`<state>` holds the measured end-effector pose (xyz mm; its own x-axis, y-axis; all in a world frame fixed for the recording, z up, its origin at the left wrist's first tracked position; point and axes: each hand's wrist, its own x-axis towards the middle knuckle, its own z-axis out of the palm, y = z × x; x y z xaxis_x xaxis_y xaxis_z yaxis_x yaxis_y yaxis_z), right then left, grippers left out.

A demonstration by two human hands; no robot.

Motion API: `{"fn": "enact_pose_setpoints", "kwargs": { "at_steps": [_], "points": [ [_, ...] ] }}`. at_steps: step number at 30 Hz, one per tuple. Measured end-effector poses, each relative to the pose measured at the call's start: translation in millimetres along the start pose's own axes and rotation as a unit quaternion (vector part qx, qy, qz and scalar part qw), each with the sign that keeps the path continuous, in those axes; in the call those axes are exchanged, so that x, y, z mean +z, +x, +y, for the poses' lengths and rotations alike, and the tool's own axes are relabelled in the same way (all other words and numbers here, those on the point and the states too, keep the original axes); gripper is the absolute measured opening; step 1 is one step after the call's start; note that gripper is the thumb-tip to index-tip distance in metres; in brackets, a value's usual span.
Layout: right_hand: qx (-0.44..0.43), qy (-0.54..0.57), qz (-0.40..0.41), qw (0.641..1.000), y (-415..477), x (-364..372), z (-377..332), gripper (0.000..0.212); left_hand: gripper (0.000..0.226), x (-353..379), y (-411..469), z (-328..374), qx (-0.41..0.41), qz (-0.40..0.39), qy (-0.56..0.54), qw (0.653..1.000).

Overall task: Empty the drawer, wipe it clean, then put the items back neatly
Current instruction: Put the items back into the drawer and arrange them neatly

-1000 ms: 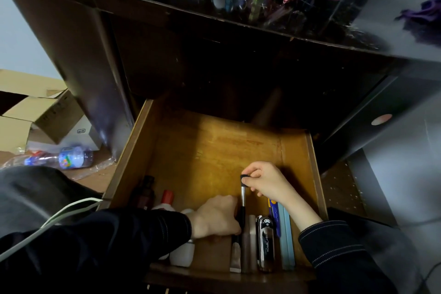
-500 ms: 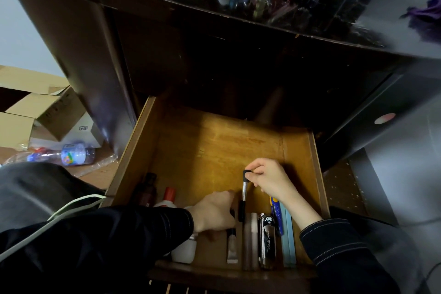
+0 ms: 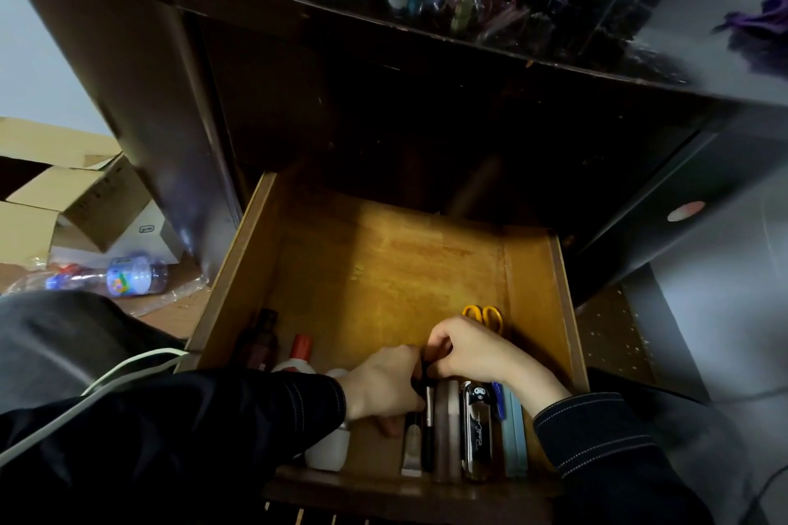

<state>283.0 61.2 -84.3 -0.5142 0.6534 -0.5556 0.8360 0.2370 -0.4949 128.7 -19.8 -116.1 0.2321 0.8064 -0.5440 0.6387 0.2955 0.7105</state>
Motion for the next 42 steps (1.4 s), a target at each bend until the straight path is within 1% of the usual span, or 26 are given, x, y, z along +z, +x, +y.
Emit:
{"fn": "enact_pose_setpoints", "kwargs": {
  "at_steps": [1,4,9,14,18,24,28,29,32,34,36,39,42],
  "points": [
    [-0.005,-0.003,-0.008,1.000,-0.7,0.2,-0.6,0.012,0.027,0.8,-0.6,0.0,-0.006,-0.003,-0.013,1.000],
    [-0.010,-0.007,-0.017,1.000,-2.5,0.1,-3.0,0.011,0.028,1.5,-0.3,-0.1,-0.007,0.004,0.009,1.000],
    [-0.016,-0.005,-0.025,1.000,-4.6,-1.5,-4.8,0.009,0.023,3.2,-1.6,0.6,-0.019,-0.009,-0.030,0.999],
    [-0.005,-0.006,-0.027,1.000,-4.3,-1.7,-3.8,0.006,0.023,1.4,-1.8,2.2,-0.025,-0.013,-0.022,0.999],
    [-0.001,-0.007,-0.035,0.999,-4.3,-1.2,-3.1,0.007,0.017,1.4,-2.4,2.8,-0.032,-0.024,-0.045,0.998],
    [0.004,-0.007,-0.044,0.999,-3.9,-2.0,-1.7,0.011,0.019,0.4,-3.6,3.2,-0.029,-0.023,-0.042,0.998],
    [0.001,-0.003,-0.047,0.999,-4.0,-2.2,-1.2,0.009,0.020,1.2,-2.2,2.3,-0.030,-0.024,-0.046,0.998],
    [0.002,-0.006,-0.045,0.999,-3.6,-2.4,-1.0,0.010,0.020,1.7,-1.7,2.1,-0.032,-0.025,-0.046,0.998],
    [0.011,0.000,-0.038,0.999,-2.5,-3.1,-0.7,0.024,0.023,1.5,-0.3,0.9,-0.037,-0.034,-0.053,0.997],
    [0.015,0.012,-0.028,0.999,-3.6,-4.5,-0.5,0.028,0.027,-1.8,-1.7,2.1,-0.038,-0.041,-0.057,0.997],
    [0.015,0.020,-0.006,1.000,-5.6,-7.2,0.0,0.029,0.028,-9.1,-3.3,5.7,-0.027,-0.029,-0.045,0.998],
    [0.007,0.053,0.063,0.997,-10.7,-14.1,-1.0,0.025,0.021,-27.5,-9.5,17.0,0.013,0.032,-0.016,0.999],
    [-0.006,0.157,0.143,0.977,-26.4,-23.8,-12.7,0.014,0.013,-51.0,-24.3,31.4,0.065,0.111,-0.024,0.991]
  ]
}}
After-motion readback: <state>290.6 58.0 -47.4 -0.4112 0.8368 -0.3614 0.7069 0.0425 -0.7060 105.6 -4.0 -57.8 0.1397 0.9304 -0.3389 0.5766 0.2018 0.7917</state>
